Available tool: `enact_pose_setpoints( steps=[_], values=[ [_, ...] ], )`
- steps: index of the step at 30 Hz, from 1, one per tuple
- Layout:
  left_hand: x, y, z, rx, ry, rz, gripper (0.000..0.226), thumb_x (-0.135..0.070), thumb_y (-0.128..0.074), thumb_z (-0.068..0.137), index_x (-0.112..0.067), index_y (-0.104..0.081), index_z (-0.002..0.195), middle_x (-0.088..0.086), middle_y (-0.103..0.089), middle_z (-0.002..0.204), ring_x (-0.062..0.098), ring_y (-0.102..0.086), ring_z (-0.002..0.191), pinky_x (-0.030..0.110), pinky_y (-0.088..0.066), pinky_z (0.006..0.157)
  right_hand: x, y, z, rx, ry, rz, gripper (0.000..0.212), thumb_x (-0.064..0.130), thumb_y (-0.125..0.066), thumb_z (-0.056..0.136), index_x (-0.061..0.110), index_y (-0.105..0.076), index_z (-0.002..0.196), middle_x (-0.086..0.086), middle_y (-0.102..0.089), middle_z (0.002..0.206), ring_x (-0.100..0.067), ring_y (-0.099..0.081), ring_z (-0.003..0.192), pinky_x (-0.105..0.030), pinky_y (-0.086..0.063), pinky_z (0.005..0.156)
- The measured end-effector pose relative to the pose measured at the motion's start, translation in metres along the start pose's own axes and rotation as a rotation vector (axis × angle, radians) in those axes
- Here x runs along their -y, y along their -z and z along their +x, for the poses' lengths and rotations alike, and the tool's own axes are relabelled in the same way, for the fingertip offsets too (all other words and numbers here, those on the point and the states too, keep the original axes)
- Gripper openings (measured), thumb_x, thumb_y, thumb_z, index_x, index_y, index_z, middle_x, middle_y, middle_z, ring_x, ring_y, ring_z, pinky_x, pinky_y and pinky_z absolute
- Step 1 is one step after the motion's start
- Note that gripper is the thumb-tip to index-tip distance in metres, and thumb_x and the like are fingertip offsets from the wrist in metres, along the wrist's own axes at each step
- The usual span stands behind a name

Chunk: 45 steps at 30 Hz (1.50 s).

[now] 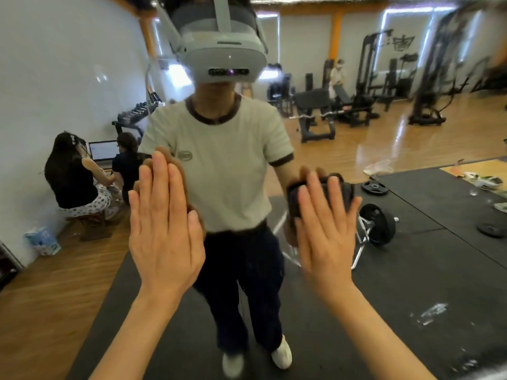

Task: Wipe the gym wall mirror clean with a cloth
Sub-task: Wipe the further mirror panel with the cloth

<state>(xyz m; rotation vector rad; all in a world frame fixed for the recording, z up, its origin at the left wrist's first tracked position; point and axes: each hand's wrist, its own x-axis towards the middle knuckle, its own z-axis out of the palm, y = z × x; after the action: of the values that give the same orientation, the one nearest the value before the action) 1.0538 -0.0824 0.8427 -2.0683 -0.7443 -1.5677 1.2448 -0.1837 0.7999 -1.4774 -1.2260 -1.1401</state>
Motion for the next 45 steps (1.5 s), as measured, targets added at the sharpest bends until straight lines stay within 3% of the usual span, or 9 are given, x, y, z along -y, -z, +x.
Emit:
enact_pose_setpoints(
  steps=[4,9,14,20,24,29,33,39,45],
  values=[
    [0.0,-0.002,0.0,-0.032,-0.004,0.016,0.057,-0.015,-0.031,0.102,0.004,-0.019,0.154,0.001,-0.008,0.162,0.014,0.006,0.155,0.035,0.0,0.127,0.026,-0.004,0.003,-0.041,-0.259,0.092,0.048,0.009,-0.039,0.102,0.007,-0.03,0.149,0.0,-0.024,0.161,-0.02,-0.003,0.156,-0.047,0.004,0.125],
    [0.001,0.001,0.0,-0.022,-0.008,-0.006,0.057,-0.015,-0.032,0.103,0.005,-0.019,0.154,0.006,-0.012,0.162,0.013,0.007,0.155,0.035,0.001,0.126,0.061,-0.017,0.002,0.037,0.046,0.065,0.058,0.007,-0.049,0.1,0.015,-0.028,0.153,0.001,-0.026,0.16,-0.02,-0.007,0.155,-0.045,0.001,0.125],
    [0.0,0.001,0.0,-0.035,-0.002,0.007,0.057,-0.015,-0.032,0.103,0.006,-0.019,0.154,0.008,-0.013,0.162,0.014,0.006,0.155,0.036,0.0,0.127,0.018,0.004,-0.011,0.037,-0.095,0.119,0.059,-0.002,-0.047,0.097,0.01,-0.027,0.152,0.01,-0.009,0.168,-0.022,-0.004,0.156,-0.05,0.004,0.124],
    [-0.001,0.003,0.001,-0.003,0.009,-0.007,0.056,-0.016,-0.031,0.103,0.005,-0.019,0.154,0.021,-0.016,0.159,0.012,0.009,0.155,0.035,0.002,0.126,0.03,-0.002,0.023,0.055,0.026,0.144,0.071,-0.017,-0.055,0.09,0.009,-0.032,0.151,0.003,-0.022,0.161,-0.022,-0.002,0.155,-0.052,0.002,0.124],
    [-0.001,0.004,0.0,0.002,0.008,-0.017,0.058,-0.015,-0.032,0.102,0.004,-0.017,0.155,0.018,-0.014,0.161,0.012,0.008,0.155,0.036,0.001,0.127,0.02,0.007,-0.02,0.092,-0.03,0.102,0.07,-0.011,-0.049,0.091,0.011,-0.026,0.153,0.008,-0.005,0.169,-0.023,-0.003,0.156,-0.05,0.002,0.125],
    [0.0,0.005,0.001,0.017,0.011,-0.033,0.058,-0.014,-0.034,0.101,0.004,-0.017,0.154,0.018,-0.014,0.161,0.012,0.008,0.155,0.036,0.001,0.127,0.034,-0.001,0.033,0.033,0.012,0.157,0.053,-0.009,-0.041,0.098,0.007,-0.037,0.148,0.002,-0.025,0.159,-0.023,-0.002,0.155,-0.052,0.001,0.124],
    [0.0,0.007,0.001,0.032,0.0,-0.051,0.06,-0.013,-0.035,0.1,0.002,-0.016,0.155,0.008,-0.008,0.164,0.012,0.009,0.155,0.035,0.003,0.127,0.006,0.007,-0.02,0.109,0.081,0.056,0.07,-0.016,-0.05,0.088,0.01,-0.033,0.151,0.003,-0.016,0.167,-0.025,-0.006,0.155,-0.051,-0.001,0.125],
    [0.006,0.0,-0.002,-0.013,-0.058,-0.005,0.065,-0.017,-0.029,0.103,-0.01,-0.001,0.161,-0.004,0.012,0.169,0.016,0.005,0.156,0.036,0.0,0.127,0.032,-0.011,0.025,-0.104,-0.194,0.149,0.044,0.016,-0.038,0.106,0.013,-0.033,0.15,0.017,-0.005,0.167,-0.016,-0.003,0.155,-0.048,0.006,0.124],
    [0.008,-0.001,-0.002,-0.005,-0.077,-0.017,0.067,-0.018,-0.031,0.103,-0.011,0.001,0.161,-0.001,0.011,0.169,0.018,0.004,0.156,0.037,0.001,0.127,0.059,-0.025,0.027,0.035,0.406,-0.006,0.05,0.013,-0.041,0.105,0.017,-0.032,0.154,0.004,-0.03,0.163,-0.017,-0.013,0.154,-0.042,-0.001,0.126]
  ],
)
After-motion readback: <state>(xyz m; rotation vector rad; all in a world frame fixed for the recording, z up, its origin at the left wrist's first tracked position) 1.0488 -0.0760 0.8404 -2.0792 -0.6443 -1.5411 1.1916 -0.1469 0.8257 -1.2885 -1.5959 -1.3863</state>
